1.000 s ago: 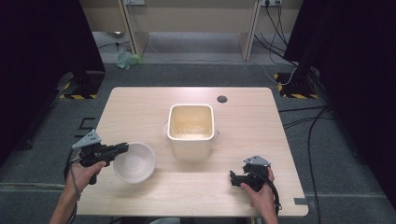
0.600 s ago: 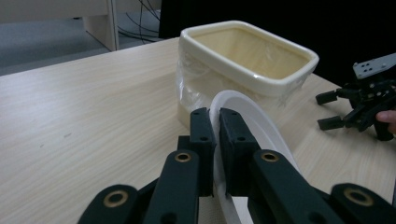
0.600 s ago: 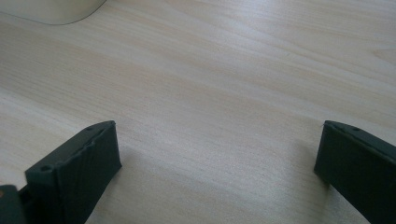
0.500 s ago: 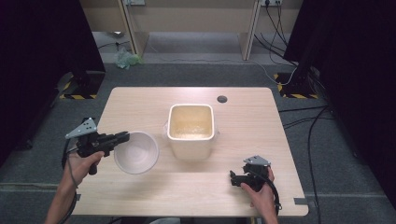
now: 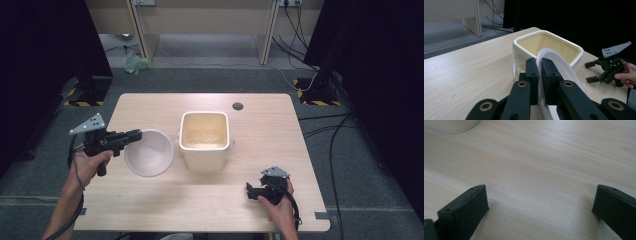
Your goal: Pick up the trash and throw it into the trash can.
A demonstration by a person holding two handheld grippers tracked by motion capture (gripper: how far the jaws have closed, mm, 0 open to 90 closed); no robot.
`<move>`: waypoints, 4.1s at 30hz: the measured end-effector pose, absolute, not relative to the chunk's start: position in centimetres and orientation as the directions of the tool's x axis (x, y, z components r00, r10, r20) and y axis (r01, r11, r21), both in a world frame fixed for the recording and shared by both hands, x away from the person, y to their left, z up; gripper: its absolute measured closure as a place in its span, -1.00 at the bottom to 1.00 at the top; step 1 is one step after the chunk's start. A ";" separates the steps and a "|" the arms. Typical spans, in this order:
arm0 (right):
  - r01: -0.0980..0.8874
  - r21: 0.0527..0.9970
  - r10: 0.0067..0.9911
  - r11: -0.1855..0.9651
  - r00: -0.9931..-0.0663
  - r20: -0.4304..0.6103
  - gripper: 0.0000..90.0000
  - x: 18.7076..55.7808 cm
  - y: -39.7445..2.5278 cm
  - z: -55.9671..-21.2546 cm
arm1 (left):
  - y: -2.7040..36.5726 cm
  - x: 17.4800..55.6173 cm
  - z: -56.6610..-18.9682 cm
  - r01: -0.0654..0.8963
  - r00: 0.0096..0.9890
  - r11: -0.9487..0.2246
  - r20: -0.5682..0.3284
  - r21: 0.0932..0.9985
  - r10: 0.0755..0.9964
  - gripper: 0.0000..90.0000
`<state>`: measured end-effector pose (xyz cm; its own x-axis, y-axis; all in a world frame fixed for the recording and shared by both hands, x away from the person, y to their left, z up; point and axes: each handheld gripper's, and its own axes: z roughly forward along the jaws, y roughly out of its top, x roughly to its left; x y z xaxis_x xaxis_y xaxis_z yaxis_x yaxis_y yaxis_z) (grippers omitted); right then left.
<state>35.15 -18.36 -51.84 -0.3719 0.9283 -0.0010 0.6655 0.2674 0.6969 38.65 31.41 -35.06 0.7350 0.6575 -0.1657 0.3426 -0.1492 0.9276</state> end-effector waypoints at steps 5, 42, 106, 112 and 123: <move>0.667 0.696 0.929 0.266 -0.370 -0.001 -0.99 35.1 -18.3 -51.8 | 30.3 39.3 -33.9 0.322 0.748 -0.156 -0.150 0.934 0.647 0.86; 0.664 0.697 0.927 0.272 -0.375 -0.004 -1.00 35.2 -18.4 -51.8 | 21.6 46.1 -32.1 0.352 0.760 -0.164 -0.179 0.922 0.625 0.86; 0.664 0.697 0.927 0.271 -0.375 -0.003 -1.00 35.2 -18.4 -51.8 | 17.8 49.5 -37.1 0.486 0.687 -0.197 -0.233 0.852 0.688 -0.21; 0.664 0.697 0.927 0.271 -0.375 -0.003 -1.00 35.2 -18.4 -51.8 | 19.1 48.9 -36.8 0.491 0.682 -0.172 -0.254 0.854 0.686 -0.37; 0.665 0.695 0.927 0.272 -0.376 -0.003 -1.00 35.2 -18.4 -51.8 | 21.6 47.5 -36.8 0.474 0.681 -0.160 -0.245 0.866 0.690 -0.54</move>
<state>35.18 -18.38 -51.84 -0.3756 0.9268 -0.0033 0.6651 0.2720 0.6955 47.51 21.58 -36.81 0.6808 0.6903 -0.2448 0.4740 -0.1604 0.8658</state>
